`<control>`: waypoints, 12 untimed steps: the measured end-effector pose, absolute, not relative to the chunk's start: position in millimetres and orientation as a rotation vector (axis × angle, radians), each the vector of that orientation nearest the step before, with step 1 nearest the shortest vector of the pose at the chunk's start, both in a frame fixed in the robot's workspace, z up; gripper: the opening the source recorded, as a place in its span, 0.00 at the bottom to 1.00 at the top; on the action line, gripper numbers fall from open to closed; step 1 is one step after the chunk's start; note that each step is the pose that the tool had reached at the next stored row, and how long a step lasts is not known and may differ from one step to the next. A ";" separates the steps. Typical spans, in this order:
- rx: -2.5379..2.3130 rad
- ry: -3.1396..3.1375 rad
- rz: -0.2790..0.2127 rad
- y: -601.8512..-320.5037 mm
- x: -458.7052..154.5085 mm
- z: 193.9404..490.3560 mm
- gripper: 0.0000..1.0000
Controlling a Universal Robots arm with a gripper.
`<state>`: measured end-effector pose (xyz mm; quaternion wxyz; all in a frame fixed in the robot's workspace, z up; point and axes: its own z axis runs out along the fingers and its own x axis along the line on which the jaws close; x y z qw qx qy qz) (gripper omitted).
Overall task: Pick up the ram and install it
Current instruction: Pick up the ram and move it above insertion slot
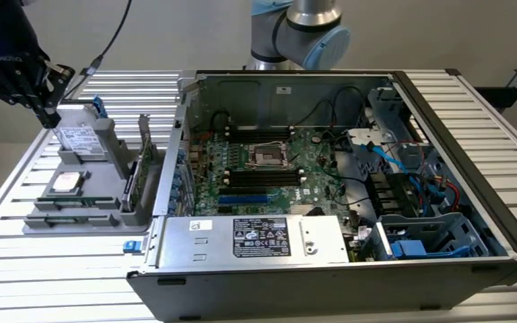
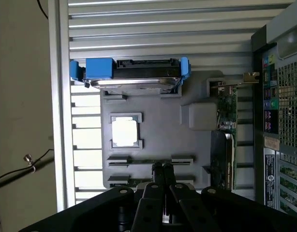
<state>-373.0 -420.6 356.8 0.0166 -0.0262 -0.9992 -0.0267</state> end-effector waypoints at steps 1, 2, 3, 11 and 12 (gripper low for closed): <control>-0.081 -3.106 -0.083 -420.6 -373.0 356.8 0.10; -0.081 -3.106 -0.083 -420.6 -373.0 356.8 0.10; -0.081 -3.106 -0.083 -420.6 -373.0 356.8 0.10; 0.023 -3.106 -0.082 -420.5 -373.0 356.5 0.10; 0.051 -3.105 -0.081 -420.5 -373.1 356.3 0.10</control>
